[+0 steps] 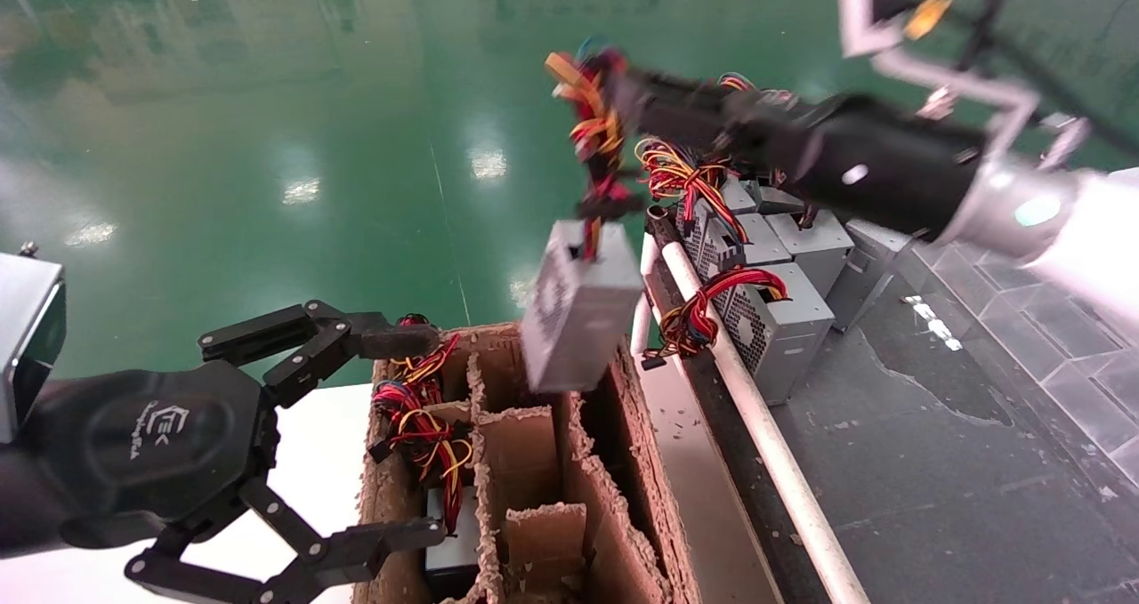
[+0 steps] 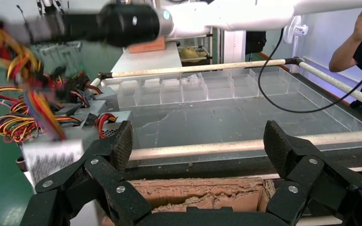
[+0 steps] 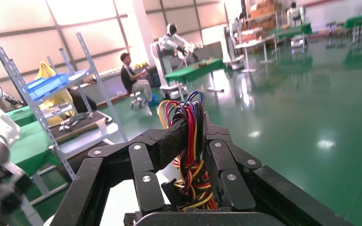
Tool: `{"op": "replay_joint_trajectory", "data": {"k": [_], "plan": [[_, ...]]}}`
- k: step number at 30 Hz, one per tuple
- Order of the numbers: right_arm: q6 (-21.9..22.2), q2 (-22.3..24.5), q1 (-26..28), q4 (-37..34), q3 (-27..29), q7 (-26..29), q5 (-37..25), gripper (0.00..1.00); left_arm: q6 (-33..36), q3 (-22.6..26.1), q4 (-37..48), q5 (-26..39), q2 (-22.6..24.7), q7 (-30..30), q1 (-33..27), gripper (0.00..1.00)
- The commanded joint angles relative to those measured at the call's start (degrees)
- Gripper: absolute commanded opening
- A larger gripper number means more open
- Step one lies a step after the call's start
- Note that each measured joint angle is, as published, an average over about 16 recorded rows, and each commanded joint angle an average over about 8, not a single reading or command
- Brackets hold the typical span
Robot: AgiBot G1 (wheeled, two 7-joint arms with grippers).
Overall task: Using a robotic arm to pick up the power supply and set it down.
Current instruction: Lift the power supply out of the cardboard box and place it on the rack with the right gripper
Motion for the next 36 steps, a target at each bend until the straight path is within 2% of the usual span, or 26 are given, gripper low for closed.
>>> {"op": "replay_joint_trajectory", "data": {"k": [1, 9, 19, 28, 36], "plan": [[-1.43, 1.25, 1.18, -0.12, 0.27, 0.54, 0.36, 0.0, 0.0, 0.0, 0.0, 0.0, 0.0, 0.0, 0.0, 1.0], [-3.22, 7.62, 5.06, 0.01, 1.25, 3.37, 1.79, 0.0, -0.01, 0.02, 0.0, -0.01, -0.01, 0.01, 0.0, 1.0], [-3.29, 17.46, 6.86, 0.88, 2.38, 6.71, 3.79, 0.0, -0.02, 0.04, 0.0, -0.03, -0.02, 0.02, -0.01, 1.0], [-2.58, 24.76, 6.6, -2.06, 2.83, 6.92, 4.47, 0.0, -0.02, 0.06, 0.0, -0.04, -0.02, 0.03, -0.01, 1.0], [-0.86, 27.95, 3.93, -5.05, 1.72, 5.07, 2.86, 0.0, -0.03, 0.07, 0.0, -0.05, -0.03, 0.04, -0.02, 1.0]]}}
